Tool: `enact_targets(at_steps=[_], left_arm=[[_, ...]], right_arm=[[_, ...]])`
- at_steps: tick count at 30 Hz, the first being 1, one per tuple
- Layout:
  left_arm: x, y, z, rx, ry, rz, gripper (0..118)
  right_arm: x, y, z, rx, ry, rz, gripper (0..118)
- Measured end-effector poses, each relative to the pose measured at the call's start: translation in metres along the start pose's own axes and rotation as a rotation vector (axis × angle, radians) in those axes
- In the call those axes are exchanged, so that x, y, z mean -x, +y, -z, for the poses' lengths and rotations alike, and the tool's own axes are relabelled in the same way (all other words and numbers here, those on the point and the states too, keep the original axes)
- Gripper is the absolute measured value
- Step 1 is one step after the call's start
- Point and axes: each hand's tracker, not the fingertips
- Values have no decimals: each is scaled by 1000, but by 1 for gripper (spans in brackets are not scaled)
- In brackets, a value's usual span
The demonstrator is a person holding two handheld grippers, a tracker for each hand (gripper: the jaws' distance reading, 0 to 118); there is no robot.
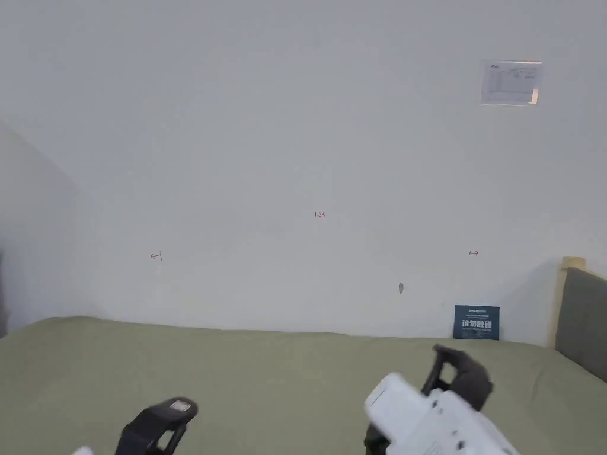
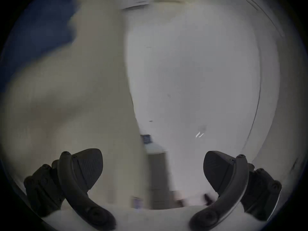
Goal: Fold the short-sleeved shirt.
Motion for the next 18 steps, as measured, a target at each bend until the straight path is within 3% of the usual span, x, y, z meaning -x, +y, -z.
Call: enact_targets(at_steps=[3, 4, 5, 6, 7, 11, 18], left_arm=[[-78, -13, -1, -103, 217, 676, 118], [-93, -23, 2, -152, 286, 857, 118], [-102, -30, 5, -185, 343, 963, 118], [-107, -34, 9, -225, 429, 1085, 118], [-111, -37, 10, -256, 434, 1115, 118], [-116, -28, 3, -213, 352, 1068, 118], [-114, -31, 1, -209, 357, 1112, 118]], right_arm=[[-41, -11, 0, 1, 41, 634, 118], [-50, -18, 1, 14, 80, 768, 118], [-55, -24, 2, 7, 96, 840, 118], [-57, -30, 2, -1, 60, 876, 118], [-56, -31, 0, -16, 28, 864, 118], [-54, -30, -5, -30, -56, 770, 118], [-50, -22, -10, -30, -23, 667, 118]])
